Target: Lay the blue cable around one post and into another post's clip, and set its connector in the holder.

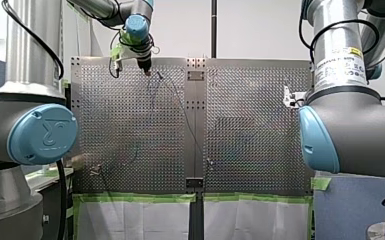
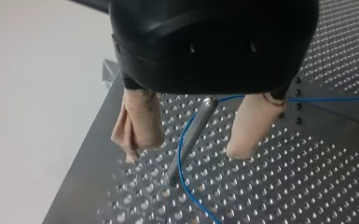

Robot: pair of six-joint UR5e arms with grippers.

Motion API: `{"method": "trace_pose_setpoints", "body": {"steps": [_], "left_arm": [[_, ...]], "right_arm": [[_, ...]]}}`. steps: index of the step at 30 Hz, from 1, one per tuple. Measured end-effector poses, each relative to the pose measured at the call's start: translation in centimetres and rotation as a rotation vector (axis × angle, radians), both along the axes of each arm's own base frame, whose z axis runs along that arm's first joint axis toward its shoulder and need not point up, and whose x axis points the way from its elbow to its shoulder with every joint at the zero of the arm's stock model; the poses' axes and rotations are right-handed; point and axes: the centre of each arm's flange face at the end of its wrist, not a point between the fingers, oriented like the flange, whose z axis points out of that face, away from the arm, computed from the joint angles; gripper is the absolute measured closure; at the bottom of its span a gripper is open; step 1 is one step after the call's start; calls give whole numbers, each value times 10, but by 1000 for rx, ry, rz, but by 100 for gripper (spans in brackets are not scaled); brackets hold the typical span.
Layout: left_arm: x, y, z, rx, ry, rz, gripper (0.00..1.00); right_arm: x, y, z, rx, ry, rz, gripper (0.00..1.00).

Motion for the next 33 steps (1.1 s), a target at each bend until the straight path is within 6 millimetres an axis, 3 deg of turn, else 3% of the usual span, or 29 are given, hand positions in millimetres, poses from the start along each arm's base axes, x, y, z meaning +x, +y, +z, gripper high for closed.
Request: {"method": "trace_pose_setpoints", "body": {"steps": [16, 33], "left_arm": [[11, -18, 6, 85, -83, -167, 0], [9, -13, 4, 234, -61, -160, 0]], "right_arm": [[2, 0, 1, -2, 1, 4, 2], [4, 1, 1, -2, 2, 6, 2]]}}
